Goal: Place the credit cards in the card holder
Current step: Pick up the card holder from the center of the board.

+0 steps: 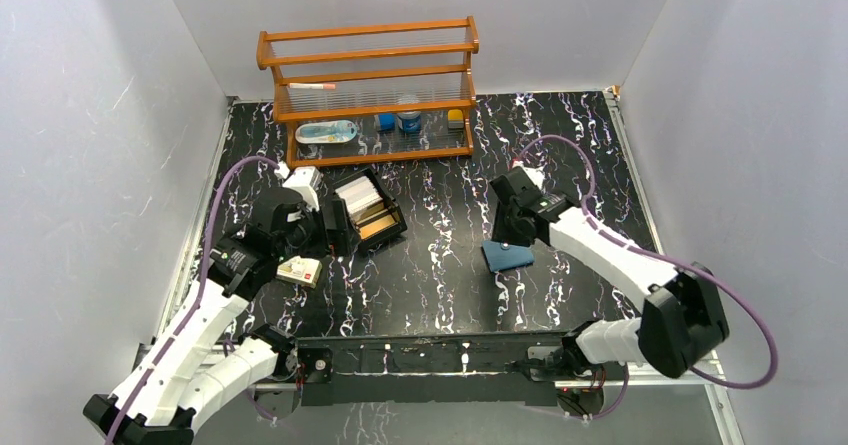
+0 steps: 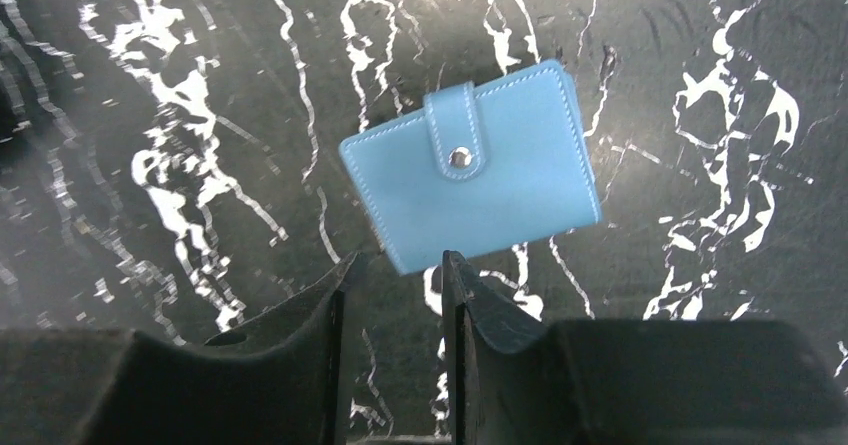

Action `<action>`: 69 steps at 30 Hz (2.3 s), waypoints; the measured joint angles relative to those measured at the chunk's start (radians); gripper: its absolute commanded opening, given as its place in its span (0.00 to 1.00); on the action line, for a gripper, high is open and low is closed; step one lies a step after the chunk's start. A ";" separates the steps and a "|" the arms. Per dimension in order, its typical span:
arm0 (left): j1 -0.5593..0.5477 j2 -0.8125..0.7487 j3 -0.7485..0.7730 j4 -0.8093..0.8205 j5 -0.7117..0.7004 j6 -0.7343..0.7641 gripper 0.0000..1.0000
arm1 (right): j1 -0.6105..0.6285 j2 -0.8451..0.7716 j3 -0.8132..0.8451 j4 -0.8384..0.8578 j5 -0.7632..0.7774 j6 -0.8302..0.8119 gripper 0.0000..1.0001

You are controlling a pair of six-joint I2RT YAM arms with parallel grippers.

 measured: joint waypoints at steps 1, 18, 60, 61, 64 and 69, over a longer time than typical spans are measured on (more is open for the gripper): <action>0.000 -0.003 -0.011 0.008 0.000 -0.001 0.98 | 0.001 0.026 0.000 0.005 0.013 -0.012 0.39; 0.000 -0.072 -0.129 0.077 -0.006 -0.034 0.98 | -0.083 0.206 -0.056 0.158 0.018 -0.163 0.45; 0.000 0.051 -0.122 0.307 0.322 -0.104 0.65 | -0.103 -0.257 -0.191 0.355 -0.606 0.159 0.00; 0.000 0.052 -0.127 0.325 0.332 -0.100 0.64 | -0.103 -0.264 -0.191 0.356 -0.618 0.163 0.00; 0.000 0.060 -0.144 0.378 0.363 -0.080 0.62 | -0.103 -0.268 -0.192 0.356 -0.655 0.169 0.00; -0.001 0.102 -0.146 0.431 0.389 -0.060 0.62 | -0.103 -0.323 -0.249 0.388 -0.721 0.252 0.00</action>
